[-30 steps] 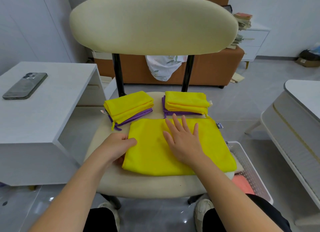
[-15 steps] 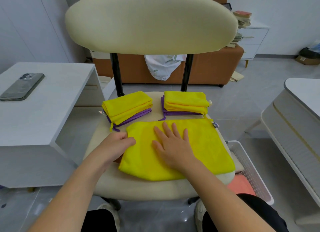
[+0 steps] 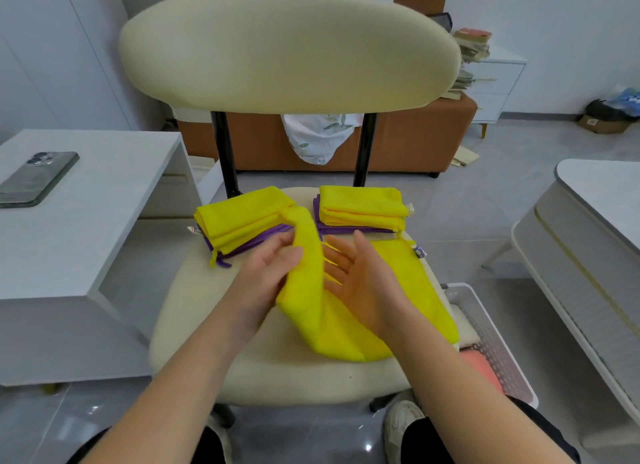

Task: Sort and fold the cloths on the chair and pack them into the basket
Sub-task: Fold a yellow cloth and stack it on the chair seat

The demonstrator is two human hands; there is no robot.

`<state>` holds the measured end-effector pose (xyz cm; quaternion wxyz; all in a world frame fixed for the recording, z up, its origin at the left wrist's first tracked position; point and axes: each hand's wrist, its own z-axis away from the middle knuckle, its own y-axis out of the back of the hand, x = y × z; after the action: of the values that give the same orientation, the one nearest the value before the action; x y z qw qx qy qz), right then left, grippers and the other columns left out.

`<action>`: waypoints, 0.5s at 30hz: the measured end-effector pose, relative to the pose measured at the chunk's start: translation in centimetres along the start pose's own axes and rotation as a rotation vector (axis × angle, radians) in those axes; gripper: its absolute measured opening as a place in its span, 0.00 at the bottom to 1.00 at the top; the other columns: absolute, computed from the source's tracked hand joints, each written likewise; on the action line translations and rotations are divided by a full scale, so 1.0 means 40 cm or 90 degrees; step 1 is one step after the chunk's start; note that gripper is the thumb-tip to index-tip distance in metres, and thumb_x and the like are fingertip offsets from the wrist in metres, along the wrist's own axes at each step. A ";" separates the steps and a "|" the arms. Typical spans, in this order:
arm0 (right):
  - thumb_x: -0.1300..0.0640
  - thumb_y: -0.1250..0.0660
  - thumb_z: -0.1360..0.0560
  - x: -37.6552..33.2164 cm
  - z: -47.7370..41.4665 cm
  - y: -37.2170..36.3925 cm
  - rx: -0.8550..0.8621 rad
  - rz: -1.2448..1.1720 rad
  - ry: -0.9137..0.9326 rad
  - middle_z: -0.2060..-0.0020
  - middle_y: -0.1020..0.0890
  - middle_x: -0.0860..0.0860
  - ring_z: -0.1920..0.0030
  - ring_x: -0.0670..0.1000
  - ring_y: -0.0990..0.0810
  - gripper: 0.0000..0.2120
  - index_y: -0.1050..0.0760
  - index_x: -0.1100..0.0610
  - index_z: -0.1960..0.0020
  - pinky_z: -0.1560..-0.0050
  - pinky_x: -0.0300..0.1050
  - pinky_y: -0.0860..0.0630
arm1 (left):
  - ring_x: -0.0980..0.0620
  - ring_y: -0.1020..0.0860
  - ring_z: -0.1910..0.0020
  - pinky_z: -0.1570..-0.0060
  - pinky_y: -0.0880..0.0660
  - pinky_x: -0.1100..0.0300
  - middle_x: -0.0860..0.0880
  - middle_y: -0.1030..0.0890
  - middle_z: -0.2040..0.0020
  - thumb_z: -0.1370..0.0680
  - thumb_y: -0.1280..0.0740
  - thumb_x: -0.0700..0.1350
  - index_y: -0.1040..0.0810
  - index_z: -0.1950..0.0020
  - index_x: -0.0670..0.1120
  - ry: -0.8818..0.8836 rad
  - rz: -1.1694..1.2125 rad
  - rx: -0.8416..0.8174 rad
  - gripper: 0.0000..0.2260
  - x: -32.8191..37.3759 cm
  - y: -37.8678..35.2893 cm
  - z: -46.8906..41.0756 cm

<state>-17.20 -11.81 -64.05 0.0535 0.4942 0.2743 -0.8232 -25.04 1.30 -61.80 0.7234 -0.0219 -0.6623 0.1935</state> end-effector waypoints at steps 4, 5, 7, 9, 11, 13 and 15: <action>0.39 0.46 0.23 -0.050 0.016 0.077 -0.039 -0.144 -0.103 0.54 0.16 0.58 0.57 0.56 0.16 0.27 0.15 0.57 0.52 0.57 0.49 0.20 | 0.49 0.19 0.53 0.56 0.22 0.59 0.43 0.18 0.49 0.22 0.43 0.41 0.32 0.32 0.45 0.085 0.039 -0.136 0.18 -0.052 -0.094 -0.019; 0.41 0.44 0.23 -0.062 0.017 0.098 -0.037 -0.133 -0.110 0.54 0.16 0.57 0.57 0.56 0.16 0.25 0.15 0.57 0.54 0.56 0.49 0.20 | 0.48 0.19 0.50 0.53 0.22 0.59 0.43 0.18 0.47 0.21 0.44 0.38 0.33 0.31 0.45 0.088 0.040 -0.142 0.17 -0.064 -0.109 -0.025; 0.50 0.39 0.26 -0.079 0.015 0.137 0.002 -0.091 -0.124 0.55 0.16 0.58 0.58 0.57 0.16 0.16 0.17 0.57 0.50 0.56 0.51 0.20 | 0.48 0.19 0.50 0.52 0.22 0.59 0.43 0.18 0.47 0.22 0.42 0.35 0.30 0.35 0.43 0.060 0.040 -0.126 0.16 -0.081 -0.120 -0.041; 0.59 0.38 0.27 -0.093 0.008 0.172 0.063 -0.035 -0.151 0.55 0.17 0.60 0.59 0.59 0.17 0.14 0.22 0.58 0.43 0.57 0.52 0.21 | 0.48 0.19 0.53 0.54 0.22 0.60 0.45 0.17 0.53 0.23 0.40 0.33 0.25 0.43 0.43 -0.003 -0.019 -0.082 0.12 -0.089 -0.115 -0.051; 0.64 0.38 0.26 -0.106 0.005 0.210 0.124 0.018 -0.174 0.53 0.17 0.61 0.57 0.60 0.18 0.16 0.26 0.59 0.39 0.58 0.52 0.23 | 0.52 0.20 0.54 0.54 0.24 0.64 0.51 0.17 0.55 0.26 0.38 0.39 0.23 0.48 0.47 -0.079 -0.175 -0.036 0.09 -0.098 -0.103 -0.055; 0.64 0.40 0.25 -0.118 0.010 0.238 0.136 0.042 -0.187 0.58 0.16 0.61 0.59 0.59 0.19 0.12 0.25 0.60 0.42 0.60 0.51 0.24 | 0.60 0.24 0.49 0.49 0.29 0.71 0.56 0.19 0.50 0.28 0.38 0.47 0.22 0.48 0.50 -0.143 -0.388 -0.038 0.11 -0.115 -0.093 -0.050; 0.63 0.41 0.24 -0.122 0.013 0.261 0.145 0.077 -0.202 0.59 0.17 0.60 0.58 0.59 0.20 0.12 0.26 0.60 0.43 0.59 0.51 0.25 | 0.63 0.30 0.40 0.42 0.40 0.78 0.57 0.25 0.39 0.27 0.40 0.55 0.25 0.39 0.52 -0.195 -0.619 -0.097 0.18 -0.139 -0.088 -0.044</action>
<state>-11.40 -21.79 -63.91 0.0890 0.3769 0.1379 -0.9116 -22.71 -3.27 -66.30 0.6211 0.2647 -0.7063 -0.2128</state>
